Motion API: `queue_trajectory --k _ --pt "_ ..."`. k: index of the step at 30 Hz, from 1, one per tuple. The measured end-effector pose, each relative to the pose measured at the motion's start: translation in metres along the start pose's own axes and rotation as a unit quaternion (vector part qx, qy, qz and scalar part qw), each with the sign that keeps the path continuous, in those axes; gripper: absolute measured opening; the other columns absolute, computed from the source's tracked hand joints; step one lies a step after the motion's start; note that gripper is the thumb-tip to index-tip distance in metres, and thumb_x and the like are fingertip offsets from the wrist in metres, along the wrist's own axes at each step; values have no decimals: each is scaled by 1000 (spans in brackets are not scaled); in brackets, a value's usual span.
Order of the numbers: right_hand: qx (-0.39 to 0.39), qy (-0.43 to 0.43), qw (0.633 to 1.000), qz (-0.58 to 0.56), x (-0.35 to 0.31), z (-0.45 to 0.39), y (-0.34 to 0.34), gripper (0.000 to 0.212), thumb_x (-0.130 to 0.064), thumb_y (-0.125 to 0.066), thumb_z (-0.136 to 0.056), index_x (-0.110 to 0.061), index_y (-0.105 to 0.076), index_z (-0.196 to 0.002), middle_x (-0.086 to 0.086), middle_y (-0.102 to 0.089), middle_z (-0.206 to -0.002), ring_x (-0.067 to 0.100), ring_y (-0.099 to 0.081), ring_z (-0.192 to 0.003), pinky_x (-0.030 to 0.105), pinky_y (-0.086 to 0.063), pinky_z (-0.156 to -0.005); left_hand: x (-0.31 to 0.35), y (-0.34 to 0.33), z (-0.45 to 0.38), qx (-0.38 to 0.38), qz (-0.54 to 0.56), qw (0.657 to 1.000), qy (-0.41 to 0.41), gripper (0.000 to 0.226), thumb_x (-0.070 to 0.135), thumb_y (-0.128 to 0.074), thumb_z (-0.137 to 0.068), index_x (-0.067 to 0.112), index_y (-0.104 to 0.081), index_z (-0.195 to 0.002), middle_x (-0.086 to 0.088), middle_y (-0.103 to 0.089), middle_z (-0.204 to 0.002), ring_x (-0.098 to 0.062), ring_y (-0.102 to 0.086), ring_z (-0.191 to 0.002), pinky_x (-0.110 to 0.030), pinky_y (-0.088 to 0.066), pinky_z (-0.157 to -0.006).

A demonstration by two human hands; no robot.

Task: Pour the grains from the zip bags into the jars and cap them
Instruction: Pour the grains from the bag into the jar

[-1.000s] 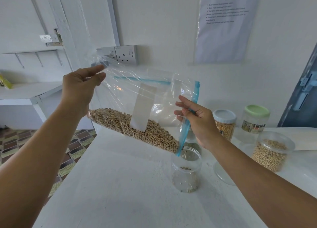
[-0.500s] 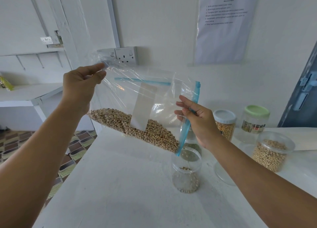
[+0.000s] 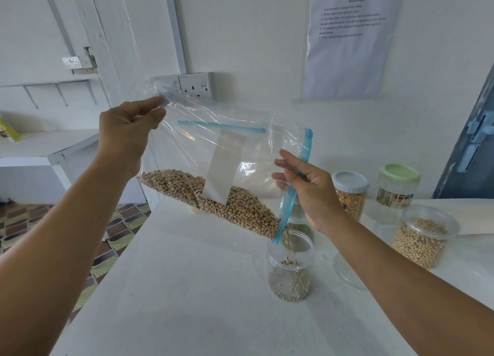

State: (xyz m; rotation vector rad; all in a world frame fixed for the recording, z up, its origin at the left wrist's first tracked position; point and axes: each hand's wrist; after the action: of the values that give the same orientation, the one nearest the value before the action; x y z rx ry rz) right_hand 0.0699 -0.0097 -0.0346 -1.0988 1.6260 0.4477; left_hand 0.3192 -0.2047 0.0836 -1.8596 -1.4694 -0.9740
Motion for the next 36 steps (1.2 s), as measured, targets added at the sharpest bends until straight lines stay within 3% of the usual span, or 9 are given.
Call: queue_trajectory --k 24,36 --pt "1 -5 1000 4 4 -1 -1 41 5 -53 -103 -20 -68 -132 5 -72 -128 25 -73 -108 33 -60 -94 -9 3 -9 -14 27 1000 -7 26 8 -80 -89 31 -81 -100 4 -77 -91 -10 -56 -74 -22 -51 -87" --pt "2 -7 1000 4 6 -1 -1 41 4 -53 -103 -21 -68 -132 5 -72 -127 24 -73 -106 33 -60 -94 -6 2 -5 -6 15 1000 2 24 8 -78 -91 28 -79 -104 13 -76 -84 -7 -57 -73 -19 -51 -88"
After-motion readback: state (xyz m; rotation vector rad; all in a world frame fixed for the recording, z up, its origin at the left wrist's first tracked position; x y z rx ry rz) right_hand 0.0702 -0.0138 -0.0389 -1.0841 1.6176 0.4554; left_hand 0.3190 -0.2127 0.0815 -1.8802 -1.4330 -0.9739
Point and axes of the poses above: each hand's wrist, its own z-axis away from the middle knuckle, its own y-axis out of the back of the hand, x = y × z
